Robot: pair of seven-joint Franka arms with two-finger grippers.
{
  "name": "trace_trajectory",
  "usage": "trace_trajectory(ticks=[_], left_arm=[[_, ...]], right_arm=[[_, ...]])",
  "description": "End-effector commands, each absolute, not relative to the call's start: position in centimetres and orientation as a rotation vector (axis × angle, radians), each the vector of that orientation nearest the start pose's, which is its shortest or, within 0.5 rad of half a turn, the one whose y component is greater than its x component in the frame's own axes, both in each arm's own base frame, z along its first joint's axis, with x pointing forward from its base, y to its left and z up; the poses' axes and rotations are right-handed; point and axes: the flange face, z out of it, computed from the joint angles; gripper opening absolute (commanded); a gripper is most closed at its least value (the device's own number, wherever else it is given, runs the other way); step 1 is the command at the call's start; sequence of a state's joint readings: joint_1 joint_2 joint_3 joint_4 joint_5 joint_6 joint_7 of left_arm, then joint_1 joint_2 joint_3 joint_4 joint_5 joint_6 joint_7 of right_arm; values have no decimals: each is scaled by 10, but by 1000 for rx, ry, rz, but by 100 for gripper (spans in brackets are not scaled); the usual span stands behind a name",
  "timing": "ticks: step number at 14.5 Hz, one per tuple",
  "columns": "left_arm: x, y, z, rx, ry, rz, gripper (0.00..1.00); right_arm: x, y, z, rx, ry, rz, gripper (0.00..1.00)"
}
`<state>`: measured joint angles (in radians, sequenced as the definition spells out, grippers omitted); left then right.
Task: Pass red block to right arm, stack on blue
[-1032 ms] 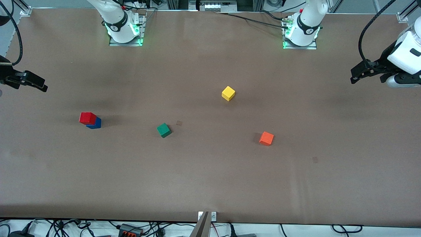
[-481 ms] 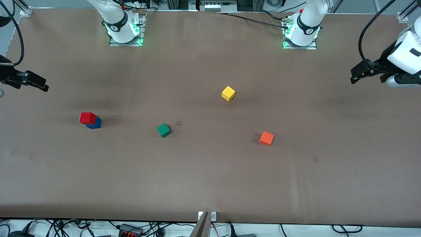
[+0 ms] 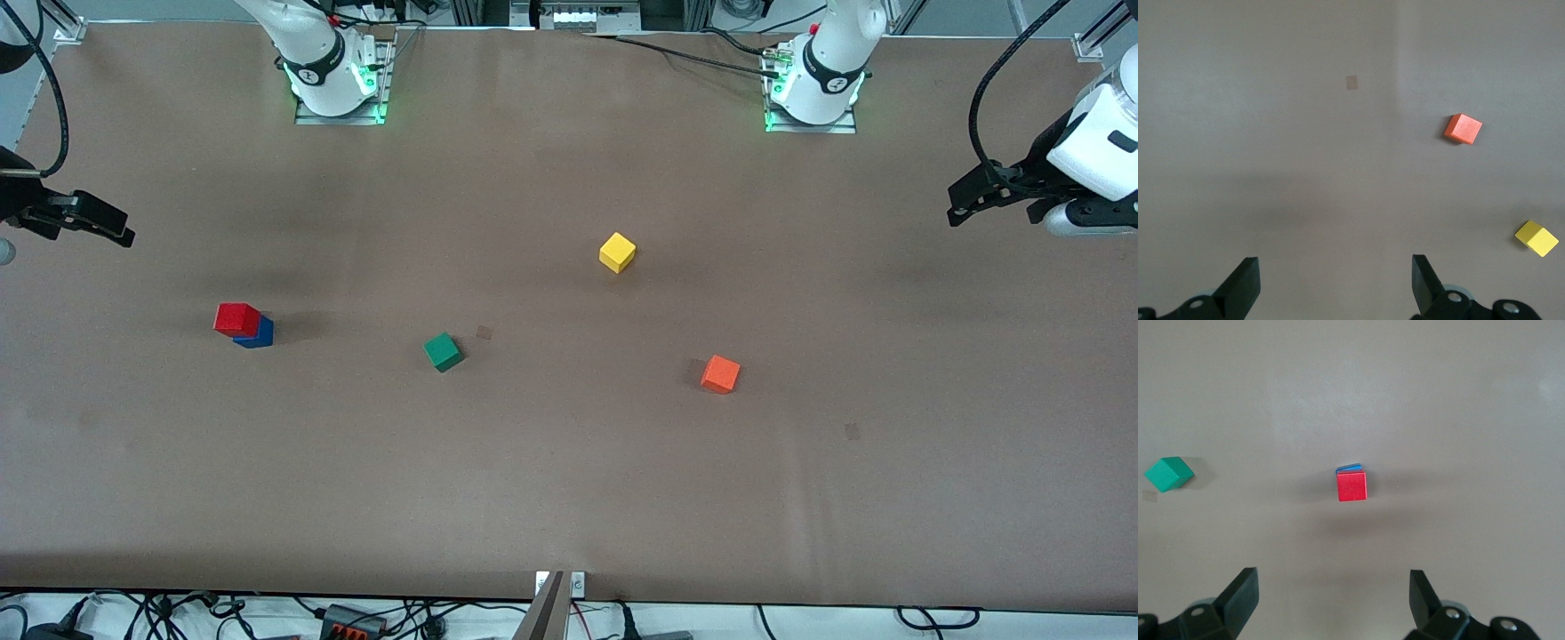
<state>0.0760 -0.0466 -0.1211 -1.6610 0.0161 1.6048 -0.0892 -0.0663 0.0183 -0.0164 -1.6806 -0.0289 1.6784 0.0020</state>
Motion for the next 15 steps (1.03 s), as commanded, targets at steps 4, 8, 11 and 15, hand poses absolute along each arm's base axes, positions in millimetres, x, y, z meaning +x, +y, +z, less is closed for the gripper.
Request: trace_trajectory(ticks=[4, 8, 11, 15], left_arm=[[539, -24, 616, -3132, -48, 22, 100], [539, -24, 616, -3132, -48, 22, 100], [539, -23, 616, -3132, -51, 22, 100], [539, -23, 616, -3132, -51, 22, 100]], right_arm=[[558, -41, 576, -3159, 103, 37, 100], [559, -41, 575, -3159, 103, 40, 100], [560, -37, 574, -3156, 99, 42, 100], [561, -34, 573, -3155, 92, 39, 100]])
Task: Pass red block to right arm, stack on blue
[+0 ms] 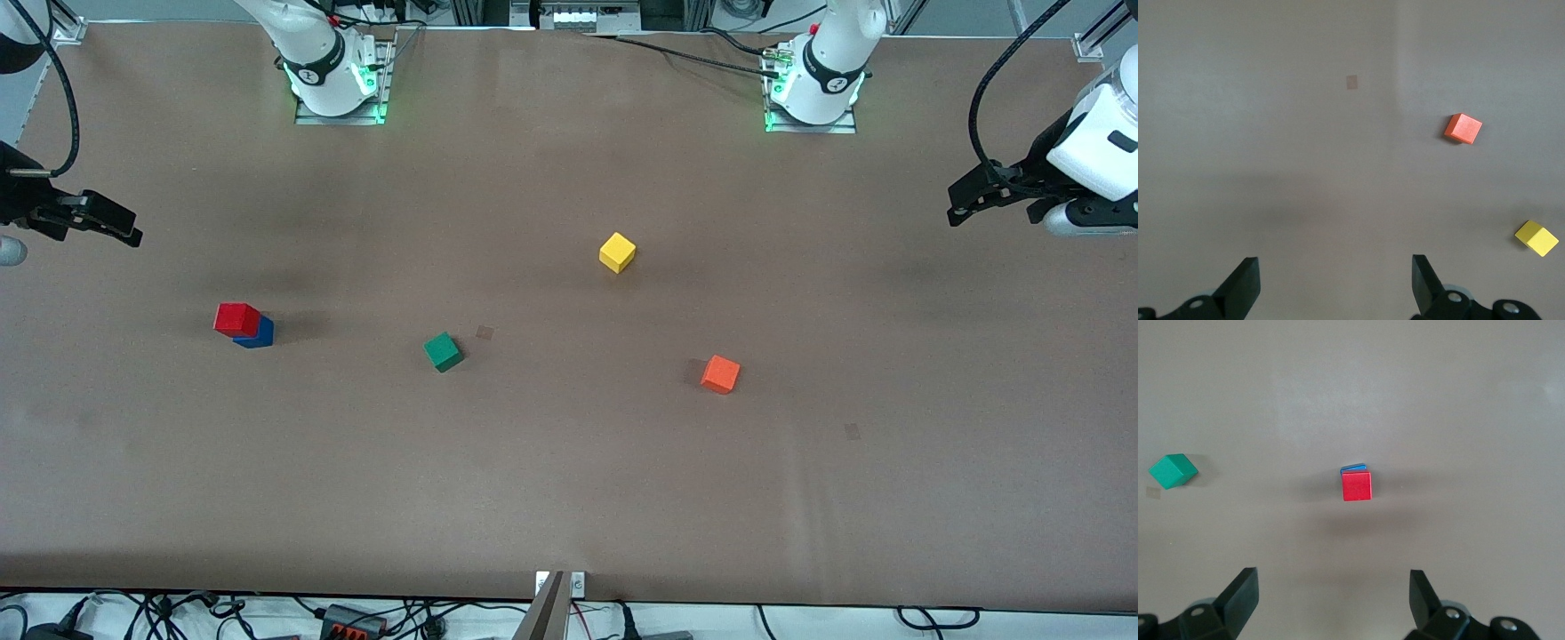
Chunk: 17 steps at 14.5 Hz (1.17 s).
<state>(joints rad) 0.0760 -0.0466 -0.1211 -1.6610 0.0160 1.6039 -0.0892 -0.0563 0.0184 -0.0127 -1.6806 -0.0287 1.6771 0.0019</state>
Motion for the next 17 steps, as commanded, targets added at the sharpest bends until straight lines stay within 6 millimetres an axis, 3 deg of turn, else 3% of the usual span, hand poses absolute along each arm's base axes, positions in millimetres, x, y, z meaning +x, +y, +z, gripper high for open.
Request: trace_trajectory(ticks=[1, 10, 17], left_arm=[[539, -23, 616, -3132, -51, 22, 100], [539, -22, 616, -3132, -53, 24, 100], [538, -22, 615, -3132, -53, 41, 100]], right_arm=[[562, -31, 572, -3157, 84, 39, 100], [559, -42, 578, -3157, 104, 35, 100], [556, -40, 576, -3163, 72, 70, 100]])
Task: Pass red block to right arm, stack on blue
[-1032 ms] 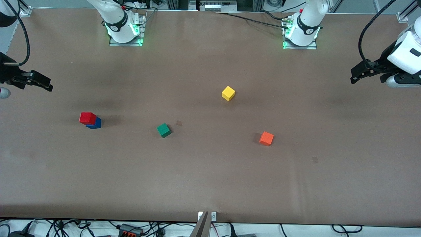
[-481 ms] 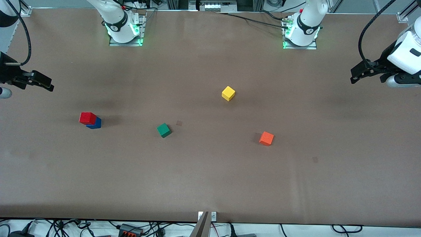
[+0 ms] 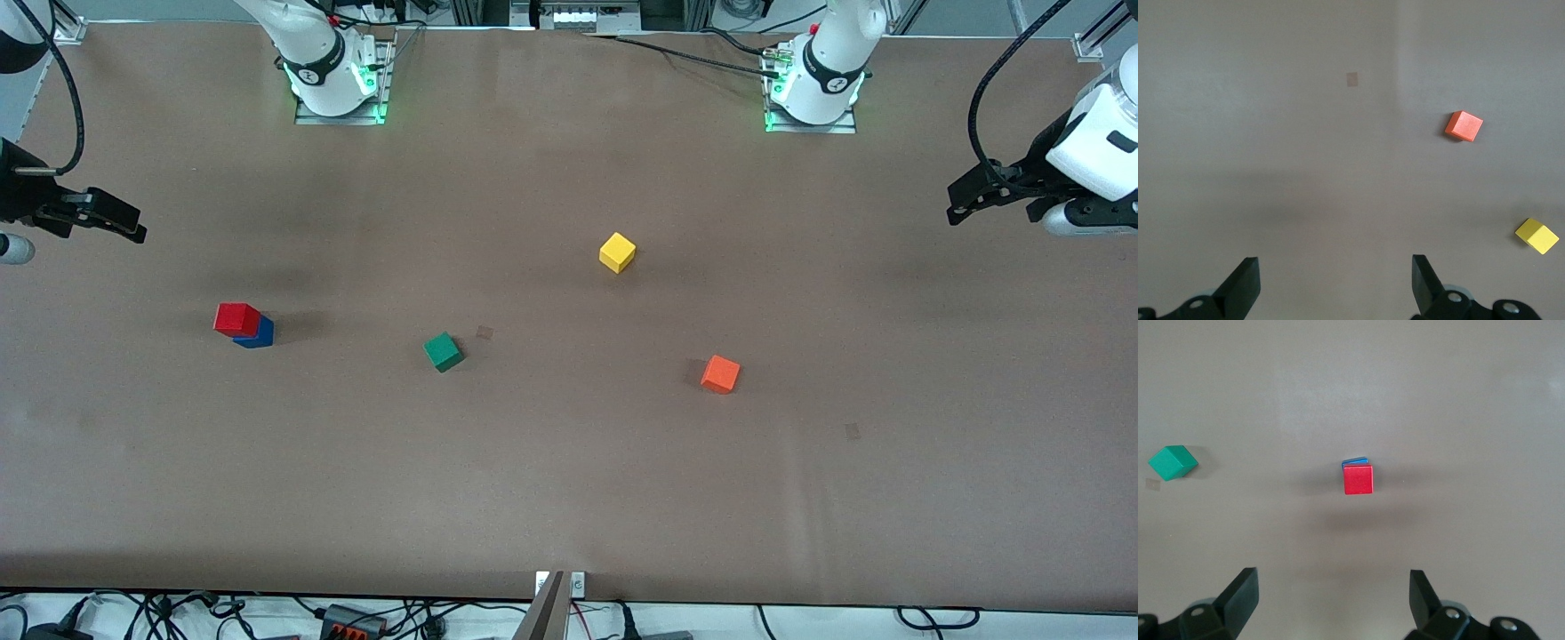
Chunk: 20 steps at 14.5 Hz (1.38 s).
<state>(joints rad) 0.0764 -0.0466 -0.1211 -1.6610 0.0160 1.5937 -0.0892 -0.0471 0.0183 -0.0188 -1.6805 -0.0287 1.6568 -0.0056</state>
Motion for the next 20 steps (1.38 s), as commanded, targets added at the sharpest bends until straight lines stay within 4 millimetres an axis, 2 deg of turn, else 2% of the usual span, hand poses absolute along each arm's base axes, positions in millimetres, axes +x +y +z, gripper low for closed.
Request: trace_trajectory(ticks=[1, 6, 12, 20], left_arm=[[538, -22, 615, -3132, -53, 41, 100], [538, -23, 615, -3132, -51, 41, 100], [538, -22, 615, -3132, -53, 41, 100], [538, -23, 615, -3132, -51, 41, 100]], right_arm=[[556, -40, 575, -3162, 71, 72, 100], [554, -37, 571, -3162, 93, 64, 100], [532, -37, 566, -3164, 66, 14, 100], [530, -32, 569, -3166, 49, 36, 100]])
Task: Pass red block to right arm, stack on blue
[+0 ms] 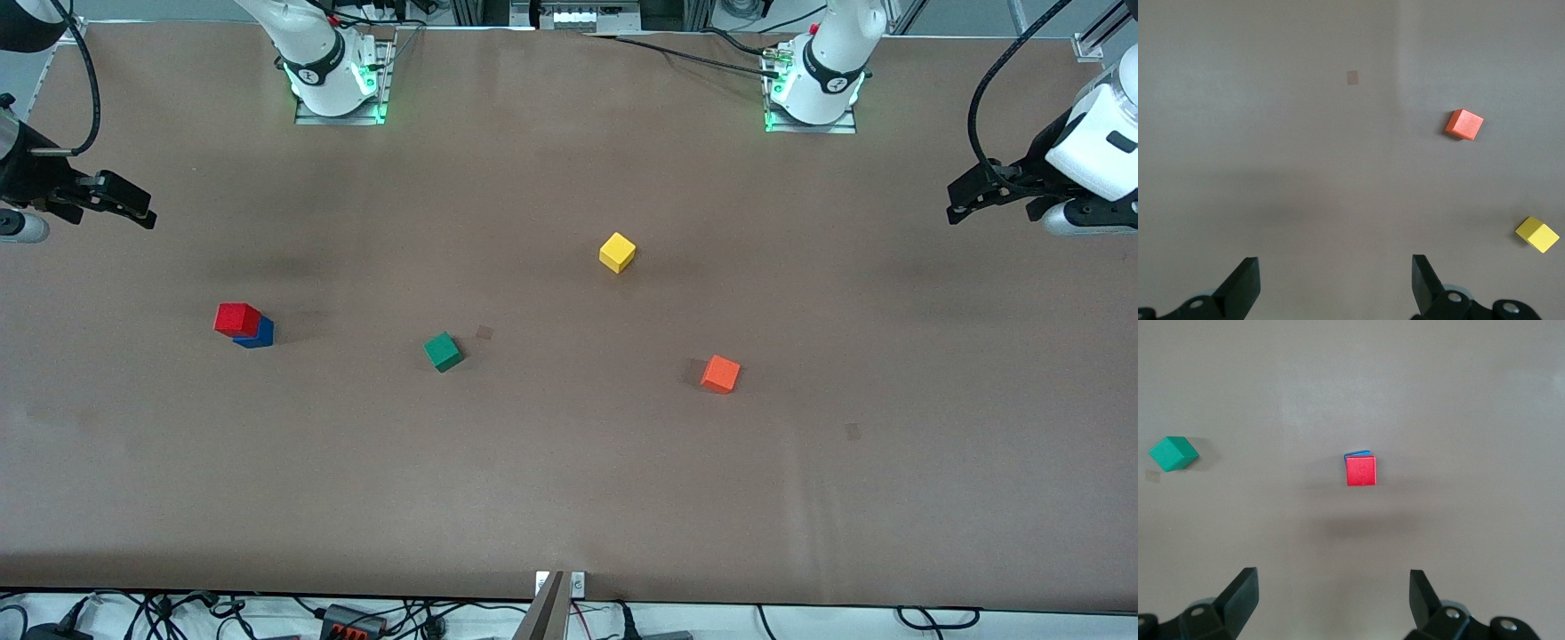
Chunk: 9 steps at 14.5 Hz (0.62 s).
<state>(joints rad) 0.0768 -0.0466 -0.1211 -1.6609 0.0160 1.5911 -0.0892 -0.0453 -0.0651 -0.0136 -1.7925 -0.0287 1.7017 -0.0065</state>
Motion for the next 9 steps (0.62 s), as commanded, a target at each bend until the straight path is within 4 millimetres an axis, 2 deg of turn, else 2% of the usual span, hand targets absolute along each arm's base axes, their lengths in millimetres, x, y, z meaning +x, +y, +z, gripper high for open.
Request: trace_trajectory(ticks=[1, 9], left_arm=[[538, -23, 615, -3132, -51, 41, 100], [538, -22, 615, -3132, -53, 41, 100]], right_arm=[[530, -32, 569, -3166, 49, 33, 100], [530, -34, 565, -3170, 53, 58, 100]])
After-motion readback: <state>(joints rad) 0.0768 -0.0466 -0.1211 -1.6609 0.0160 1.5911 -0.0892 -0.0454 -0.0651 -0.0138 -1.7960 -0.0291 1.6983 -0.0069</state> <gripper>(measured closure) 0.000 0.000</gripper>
